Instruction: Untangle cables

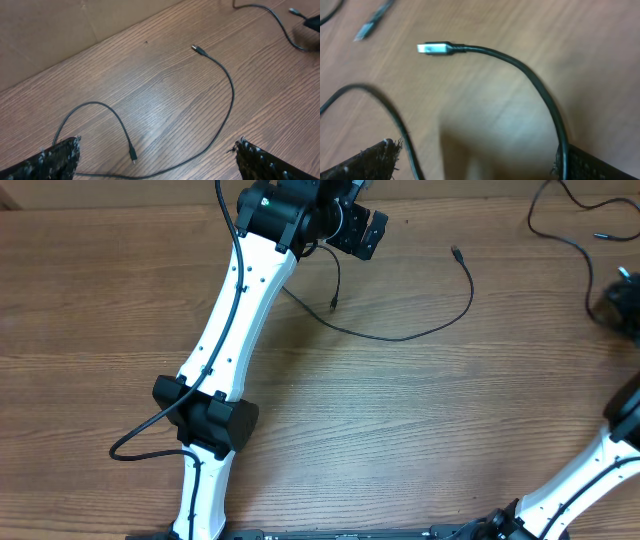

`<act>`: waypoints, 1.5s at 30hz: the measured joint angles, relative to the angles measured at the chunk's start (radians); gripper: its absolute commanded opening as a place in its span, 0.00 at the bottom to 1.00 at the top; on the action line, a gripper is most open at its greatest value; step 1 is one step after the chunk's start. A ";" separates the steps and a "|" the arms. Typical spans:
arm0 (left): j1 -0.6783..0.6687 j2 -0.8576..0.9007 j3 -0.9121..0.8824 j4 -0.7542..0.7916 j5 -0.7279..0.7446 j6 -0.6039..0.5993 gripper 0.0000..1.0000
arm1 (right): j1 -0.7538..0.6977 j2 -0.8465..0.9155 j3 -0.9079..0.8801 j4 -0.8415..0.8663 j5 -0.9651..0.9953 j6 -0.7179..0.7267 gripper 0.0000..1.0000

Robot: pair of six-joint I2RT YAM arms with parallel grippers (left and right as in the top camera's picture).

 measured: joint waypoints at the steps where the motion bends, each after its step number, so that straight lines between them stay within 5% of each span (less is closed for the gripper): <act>1: 0.000 0.000 0.000 0.000 0.000 0.000 0.99 | 0.018 0.005 0.000 0.017 -0.002 -0.003 1.00; 8: 0.000 0.000 0.000 0.000 0.000 0.000 1.00 | 0.097 0.017 0.009 0.026 0.020 -0.014 1.00; 21: 0.000 0.000 0.000 -0.009 0.000 0.000 1.00 | 0.076 -0.008 0.348 -0.432 0.099 -0.067 1.00; 30: 0.000 0.000 0.000 -0.002 -0.032 0.000 1.00 | 0.103 -0.196 0.483 -0.697 -0.022 -0.109 1.00; 38: 0.001 -0.118 -0.001 -0.063 -0.159 0.001 1.00 | 0.335 -0.214 0.491 -0.863 -0.104 -0.097 1.00; 45: 0.002 -0.341 0.010 -0.165 -0.292 0.001 1.00 | 0.634 -0.214 0.449 -0.848 0.005 0.159 1.00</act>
